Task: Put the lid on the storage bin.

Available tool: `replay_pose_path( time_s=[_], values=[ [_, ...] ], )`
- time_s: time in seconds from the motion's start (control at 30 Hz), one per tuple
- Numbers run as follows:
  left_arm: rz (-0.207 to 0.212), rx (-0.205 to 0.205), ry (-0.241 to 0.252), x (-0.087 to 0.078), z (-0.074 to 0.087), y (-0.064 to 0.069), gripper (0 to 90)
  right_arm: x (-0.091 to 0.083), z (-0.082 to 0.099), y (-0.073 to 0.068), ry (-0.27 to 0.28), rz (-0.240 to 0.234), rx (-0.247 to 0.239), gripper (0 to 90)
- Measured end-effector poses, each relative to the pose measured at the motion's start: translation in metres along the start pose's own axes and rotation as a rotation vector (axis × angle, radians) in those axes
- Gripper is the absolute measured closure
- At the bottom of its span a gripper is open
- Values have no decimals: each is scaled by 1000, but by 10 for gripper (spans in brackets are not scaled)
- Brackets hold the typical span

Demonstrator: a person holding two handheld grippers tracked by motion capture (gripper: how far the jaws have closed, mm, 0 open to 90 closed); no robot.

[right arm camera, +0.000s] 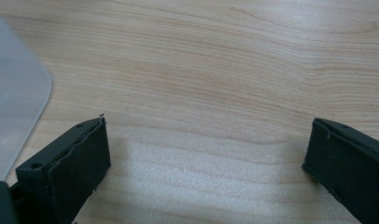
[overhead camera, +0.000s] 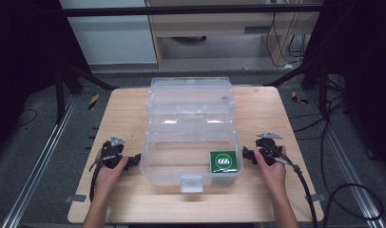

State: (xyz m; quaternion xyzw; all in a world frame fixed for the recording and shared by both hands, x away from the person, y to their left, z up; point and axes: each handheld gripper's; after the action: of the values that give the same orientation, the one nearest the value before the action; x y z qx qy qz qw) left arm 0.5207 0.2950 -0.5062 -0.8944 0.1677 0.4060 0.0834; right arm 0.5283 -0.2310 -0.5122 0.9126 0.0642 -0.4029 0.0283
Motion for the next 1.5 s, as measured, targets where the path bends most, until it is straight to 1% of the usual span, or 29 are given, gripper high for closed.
replay_pose_path(
  time_s=[0.17, 0.2, 0.23, 0.27, 0.33, 0.37, 0.4, 0.43, 0.47, 0.5, 0.57, 0.6, 0.63, 0.67, 0.77, 0.83, 0.87, 0.9, 0.93, 1.0, 1.03, 1.07, 1.13, 1.2, 1.23, 1.27, 1.33, 1.43, 1.5],
  values=[
    [54, -19, 38, -7, 1, -4, 45, -4, 4, 2, 0, -38, -40, 3],
    [91, 6, 77, -14, 0, -6, 45, -6, 7, 3, 1, -46, -50, 3],
    [91, 6, 77, -14, 0, -6, 44, -6, 7, 2, 1, -48, -52, 4],
    [117, 10, 112, -24, -3, -7, 44, -7, 8, 3, 2, -54, -63, 9],
    [133, 27, 133, -34, -6, -7, 35, -9, 10, 6, 10, -69, -75, 46],
    [129, 56, 135, -40, -8, -6, 37, -11, 11, 8, 19, -72, -84, 70],
    [129, 56, 135, -40, -8, -6, 36, -13, 10, 9, 23, -63, -112, 96],
    [124, 95, 130, -46, -11, -6, 35, -16, 10, 10, 27, -44, -149, 101],
    [127, 129, 155, -60, -15, -6, 34, -21, 8, 11, 34, -23, -177, 108],
    [127, 129, 155, -60, -15, -6, 33, -21, 8, 11, 34, -23, -177, 108],
    [180, 133, 175, -74, -18, -6, 35, -34, 4, 14, 36, -2, -239, 145],
    [181, 177, 173, -84, -23, -3, 36, -46, -4, 17, 5, 23, -291, 139],
    [177, 207, 172, -90, -26, 0, 36, -51, -8, 18, -6, 30, -308, 138],
    [177, 207, 172, -90, -26, 0, 35, -51, -8, 18, -6, 30, -308, 138],
    [197, 300, 179, -105, -38, 11, 31, -74, -30, 23, -26, 7, -385, 159],
    [218, 348, 167, -111, -44, 19, 30, -86, -45, 23, -29, -25, -408, 200],
    [224, 392, 159, -116, -48, 26, 29, -99, -61, 18, -19, -38, -471, 253],
    [224, 392, 159, -116, -48, 26, 30, -99, -61, 18, -19, -38, -471, 253],
    [228, 422, 155, -120, -52, 32, 30, -104, -67, 16, -16, -45, -496, 270],
    [265, 448, 156, -131, -58, 45, 30, -125, -95, 1, 3, -83, -582, 338],
    [265, 448, 156, -131, -58, 45, 30, -125, -95, 1, 3, -83, -582, 338],
    [283, 461, 162, -137, -61, 51, 34, -140, -111, -9, 36, -100, -629, 400],
    [308, 491, 167, -146, -63, 59, 39, -145, -117, -13, 48, -114, -644, 417],
    [339, 515, 153, -151, -66, 68, 42, -163, -138, -32, 68, -162, -721, 494],
    [350, 525, 145, -152, -66, 71, 42, -163, -138, -32, 68, -162, -721, 494],
    [362, 548, 133, -153, -68, 77, 44, -169, -150, -46, 66, -186, -772, 554],
    [362, 599, 113, -154, -70, 86, 44, -170, -154, -53, 65, -189, -796, 565],
    [384, 641, 82, -151, -69, 97, 39, -166, -169, -82, 52, -215, -904, 614],
    [385, 667, 62, -146, -69, 104, 38, -162, -175, -94, 35, -208, -956, 622]
  ],
)
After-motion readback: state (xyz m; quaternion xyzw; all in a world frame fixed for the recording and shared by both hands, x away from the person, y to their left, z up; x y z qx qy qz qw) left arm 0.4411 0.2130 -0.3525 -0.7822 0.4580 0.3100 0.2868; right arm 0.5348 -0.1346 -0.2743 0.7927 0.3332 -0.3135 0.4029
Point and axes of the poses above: each handheld gripper's, and its own axes: x roughly forward along the jaws, z roughly out of its underside, y roughly to its right, and after that the axes turned 4 degrees about -y, right-handed
